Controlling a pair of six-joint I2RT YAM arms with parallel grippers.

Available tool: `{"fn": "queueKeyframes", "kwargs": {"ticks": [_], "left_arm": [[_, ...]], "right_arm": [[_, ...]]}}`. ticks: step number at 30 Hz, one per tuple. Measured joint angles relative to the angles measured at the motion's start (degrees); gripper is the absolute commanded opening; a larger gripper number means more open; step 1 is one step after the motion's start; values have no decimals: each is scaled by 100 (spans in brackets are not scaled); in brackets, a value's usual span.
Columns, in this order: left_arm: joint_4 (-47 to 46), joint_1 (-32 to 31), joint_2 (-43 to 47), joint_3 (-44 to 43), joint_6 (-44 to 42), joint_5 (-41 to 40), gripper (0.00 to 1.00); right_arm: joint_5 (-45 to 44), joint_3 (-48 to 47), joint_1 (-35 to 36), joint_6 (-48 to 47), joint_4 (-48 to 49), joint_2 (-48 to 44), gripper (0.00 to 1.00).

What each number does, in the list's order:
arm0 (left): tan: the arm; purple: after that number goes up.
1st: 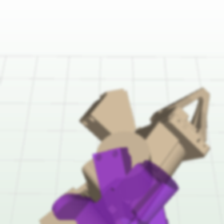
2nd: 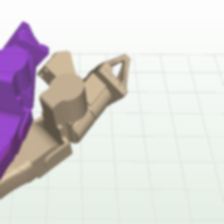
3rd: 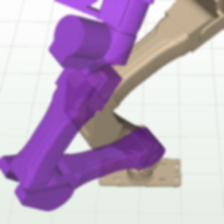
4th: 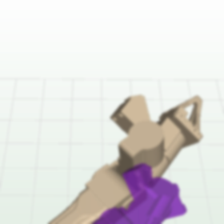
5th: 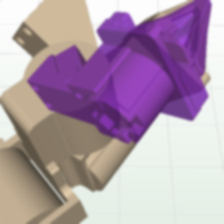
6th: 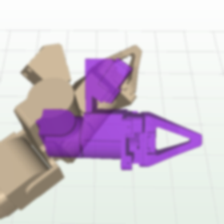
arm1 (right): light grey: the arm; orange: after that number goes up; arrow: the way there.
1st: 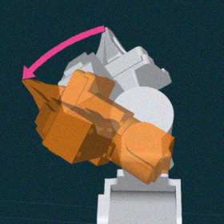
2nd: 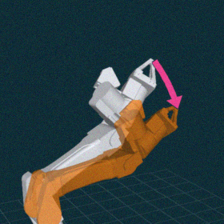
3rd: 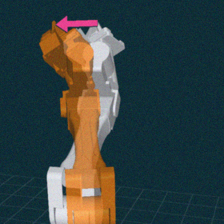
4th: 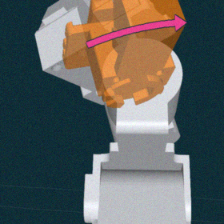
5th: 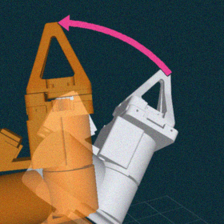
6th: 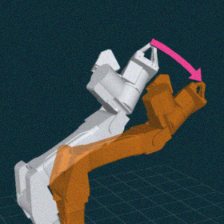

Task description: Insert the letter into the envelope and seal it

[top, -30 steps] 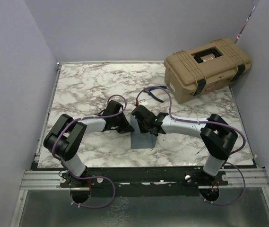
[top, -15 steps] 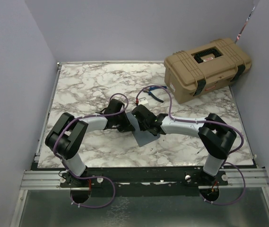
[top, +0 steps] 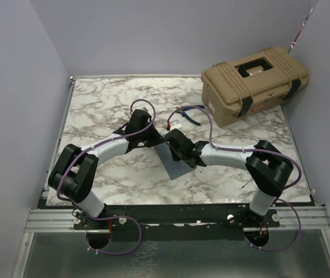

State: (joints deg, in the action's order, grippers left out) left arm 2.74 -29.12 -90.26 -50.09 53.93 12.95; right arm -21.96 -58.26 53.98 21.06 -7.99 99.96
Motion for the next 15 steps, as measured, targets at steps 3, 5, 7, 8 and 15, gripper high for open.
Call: {"fn": "queueKeyframes", "kwargs": {"ticks": [3, 5, 7, 8, 15], "left_arm": [[-203, 7, -243, -87, 13, -11, 0], [-295, 7, -498, -92, 7, -57, 0], [-315, 7, -809, -92, -22, -111, 0], [-317, 7, -933, -92, -28, -136, 0], [-450, 11, -1139, -107, 83, -251, 0]], "right_arm": [[92, 7, -22, -35, -7, -17, 0], [151, 11, -31, -59, -17, -26, 0], [199, 11, -33, -68, -22, -28, 0], [216, 9, -35, -76, -31, -28, 0], [404, -15, -37, -146, -249, -105, 0]]}}
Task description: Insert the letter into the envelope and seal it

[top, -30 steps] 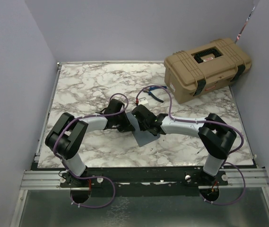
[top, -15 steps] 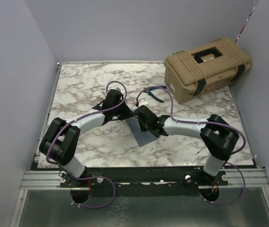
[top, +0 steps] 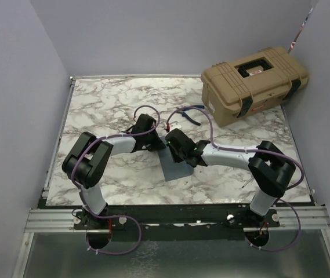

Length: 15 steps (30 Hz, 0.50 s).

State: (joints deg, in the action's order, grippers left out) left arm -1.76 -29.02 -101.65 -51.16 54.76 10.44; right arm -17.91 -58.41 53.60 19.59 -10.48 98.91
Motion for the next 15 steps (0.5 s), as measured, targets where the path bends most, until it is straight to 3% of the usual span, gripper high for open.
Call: {"fn": "queueKeyframes", "kwargs": {"ticks": [15], "left_arm": [[42, -26, 0, 7, 356, -192, 0]], "right_arm": [[404, 188, -44, -168, -66, -188, 0]]}}
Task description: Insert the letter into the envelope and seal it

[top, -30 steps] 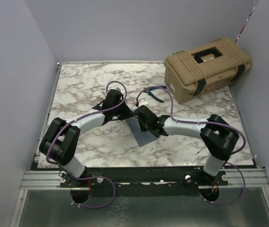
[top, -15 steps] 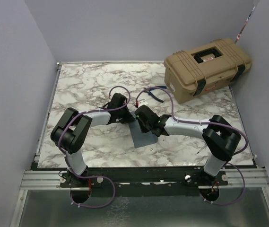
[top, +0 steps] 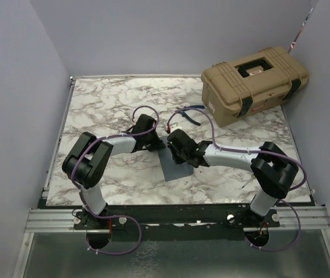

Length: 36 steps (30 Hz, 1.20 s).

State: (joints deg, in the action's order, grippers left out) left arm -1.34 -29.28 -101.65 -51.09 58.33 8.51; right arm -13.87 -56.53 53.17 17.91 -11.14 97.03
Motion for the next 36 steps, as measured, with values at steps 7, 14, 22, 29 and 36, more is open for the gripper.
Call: {"fn": "queueKeyframes", "kwargs": {"ticks": [7, 14, 22, 29, 36], "left_arm": [[-111, 22, -50, -7, -39, 0, 0], [-179, 44, -74, -7, -83, -2, 0], [-203, 44, -96, -17, -94, -2, 0], [-240, 44, -118, -26, -90, 0, 0], [-306, 39, -164, -28, -48, 2, 0]], "right_arm": [[-330, -393, -42, 50, -50, 348, 0], [-461, -719, -107, 68, -70, 623, 0], [-518, -1062, -142, 203, -221, 876, 0], [-505, -1054, -181, 310, -205, 872, 0], [-101, -623, -221, 420, -271, 472, 0]]}}
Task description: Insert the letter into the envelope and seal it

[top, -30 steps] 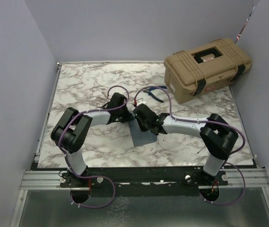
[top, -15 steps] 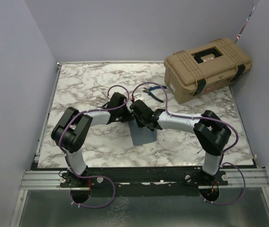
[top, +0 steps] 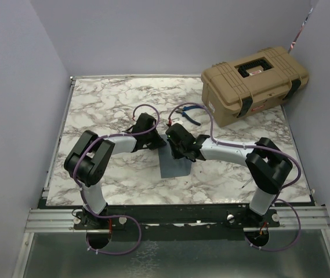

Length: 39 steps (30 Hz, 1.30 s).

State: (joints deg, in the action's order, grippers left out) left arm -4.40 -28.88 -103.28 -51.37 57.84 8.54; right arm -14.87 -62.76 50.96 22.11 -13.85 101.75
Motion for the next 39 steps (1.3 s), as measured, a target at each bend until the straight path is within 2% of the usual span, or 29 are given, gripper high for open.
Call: {"fn": "queueKeyframes", "kwargs": {"ticks": [9, 21, 27, 39], "left_arm": [[-24, 0, -13, 0, 28, 2, 0], [-59, 0, -44, -9, 24, 11, 0], [-74, 0, -72, -33, 24, 13, 0], [-133, 0, -103, -37, 26, 22, 0]], "right_arm": [[238, 105, -9, 39, -256, -157, 0], [-160, -719, -164, 31, -435, 490, 0], [-144, -785, -219, 35, -450, 535, 0], [656, -328, -278, 98, -741, 74, 0]]}}
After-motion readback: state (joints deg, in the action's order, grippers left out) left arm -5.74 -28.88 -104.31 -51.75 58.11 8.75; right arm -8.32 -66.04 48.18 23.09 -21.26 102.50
